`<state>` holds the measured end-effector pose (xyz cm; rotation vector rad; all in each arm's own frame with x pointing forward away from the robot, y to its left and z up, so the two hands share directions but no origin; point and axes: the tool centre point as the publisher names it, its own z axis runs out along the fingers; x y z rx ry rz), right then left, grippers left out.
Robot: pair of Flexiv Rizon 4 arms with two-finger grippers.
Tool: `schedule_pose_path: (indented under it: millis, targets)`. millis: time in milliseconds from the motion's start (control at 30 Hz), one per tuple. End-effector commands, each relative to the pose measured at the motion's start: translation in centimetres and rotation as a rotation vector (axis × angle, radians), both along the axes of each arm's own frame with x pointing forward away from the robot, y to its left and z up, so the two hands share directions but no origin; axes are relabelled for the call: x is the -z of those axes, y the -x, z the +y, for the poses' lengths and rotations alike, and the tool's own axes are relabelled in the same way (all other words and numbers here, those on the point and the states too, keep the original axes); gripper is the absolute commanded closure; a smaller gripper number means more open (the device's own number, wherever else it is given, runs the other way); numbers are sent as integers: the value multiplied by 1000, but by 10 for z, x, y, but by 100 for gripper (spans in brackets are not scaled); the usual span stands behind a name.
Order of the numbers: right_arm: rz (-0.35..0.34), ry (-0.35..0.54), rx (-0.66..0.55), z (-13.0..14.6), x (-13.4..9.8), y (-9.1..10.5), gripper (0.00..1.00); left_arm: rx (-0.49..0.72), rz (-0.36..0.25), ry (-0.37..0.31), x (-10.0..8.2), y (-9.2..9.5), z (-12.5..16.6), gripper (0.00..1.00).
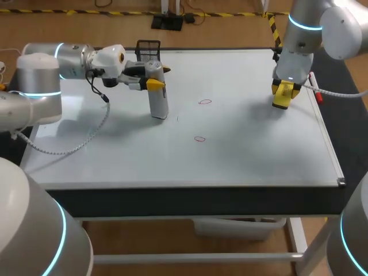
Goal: Pick up the inspection probe, press it on each red-marked spot on the whiteboard one by one, put down the probe, pick up the eraser, and wipe off all the red marks.
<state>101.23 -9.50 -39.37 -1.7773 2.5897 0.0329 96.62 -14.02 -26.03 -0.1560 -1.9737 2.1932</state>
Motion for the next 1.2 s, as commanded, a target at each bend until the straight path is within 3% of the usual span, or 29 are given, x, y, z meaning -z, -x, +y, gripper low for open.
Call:
schedule_pose_path:
  millis: [33, 1200]
  targets:
    - [-1, 4, -2, -1, -1, 0, 100, 9, 3, 8, 5, -4, 0, 100]
    - [-1, 4, -2, -1, -1, 0, 100, 13, 7, -13, 9, -3, 1, 100]
